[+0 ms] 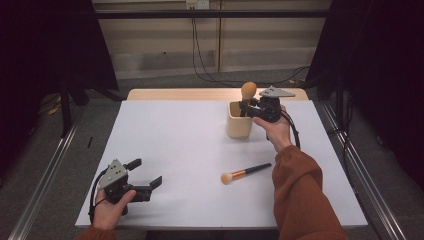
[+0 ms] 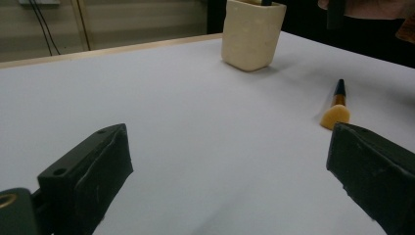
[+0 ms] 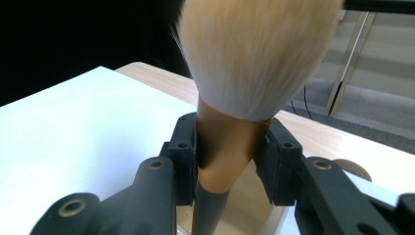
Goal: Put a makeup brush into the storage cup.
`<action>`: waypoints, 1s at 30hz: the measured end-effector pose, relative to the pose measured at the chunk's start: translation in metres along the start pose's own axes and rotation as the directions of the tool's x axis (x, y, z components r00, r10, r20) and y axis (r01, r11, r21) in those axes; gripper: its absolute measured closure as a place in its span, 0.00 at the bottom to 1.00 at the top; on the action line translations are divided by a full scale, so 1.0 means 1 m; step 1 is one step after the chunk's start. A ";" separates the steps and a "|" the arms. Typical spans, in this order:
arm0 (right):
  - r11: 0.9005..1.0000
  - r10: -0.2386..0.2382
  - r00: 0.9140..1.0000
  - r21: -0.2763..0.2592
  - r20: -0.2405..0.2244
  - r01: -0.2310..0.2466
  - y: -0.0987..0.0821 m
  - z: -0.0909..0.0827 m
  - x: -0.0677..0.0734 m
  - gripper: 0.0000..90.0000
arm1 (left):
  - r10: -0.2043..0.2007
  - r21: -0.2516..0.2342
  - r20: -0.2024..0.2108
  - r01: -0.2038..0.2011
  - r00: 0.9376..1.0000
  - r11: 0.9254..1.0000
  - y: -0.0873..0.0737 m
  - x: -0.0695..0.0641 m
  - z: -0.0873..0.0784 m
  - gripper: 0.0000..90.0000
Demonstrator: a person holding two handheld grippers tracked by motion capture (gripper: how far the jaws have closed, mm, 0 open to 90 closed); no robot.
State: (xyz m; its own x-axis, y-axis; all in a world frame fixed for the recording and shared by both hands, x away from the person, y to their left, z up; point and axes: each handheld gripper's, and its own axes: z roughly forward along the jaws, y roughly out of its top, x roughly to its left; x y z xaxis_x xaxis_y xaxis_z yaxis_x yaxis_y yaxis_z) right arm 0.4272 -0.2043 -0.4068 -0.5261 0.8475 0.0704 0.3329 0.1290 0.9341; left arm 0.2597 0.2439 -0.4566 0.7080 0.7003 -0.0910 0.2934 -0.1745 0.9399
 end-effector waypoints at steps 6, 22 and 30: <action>0.999 0.036 0.999 0.012 0.007 -0.036 -0.003 0.002 -0.001 0.59 | 0.000 0.001 0.000 0.000 1.000 1.000 0.000 0.001 0.000 0.03; 0.997 0.077 0.996 -0.019 0.047 -0.076 -0.012 -0.013 -0.002 0.04 | -0.001 -0.006 0.000 0.001 1.000 1.000 0.000 0.000 -0.001 0.03; 0.996 0.075 0.997 -0.055 0.025 -0.074 -0.018 -0.027 0.002 0.02 | -0.007 -0.013 0.001 0.007 1.000 1.000 0.000 0.000 -0.001 0.03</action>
State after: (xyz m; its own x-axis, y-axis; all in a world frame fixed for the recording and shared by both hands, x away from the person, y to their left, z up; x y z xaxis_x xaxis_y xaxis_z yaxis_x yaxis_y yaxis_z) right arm 0.3996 -0.2185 -0.4138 -0.4803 0.8672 0.1316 0.3271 0.0379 0.9442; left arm 0.2591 0.2448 -0.4561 0.7068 0.7007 -0.0977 0.2895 -0.1604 0.9436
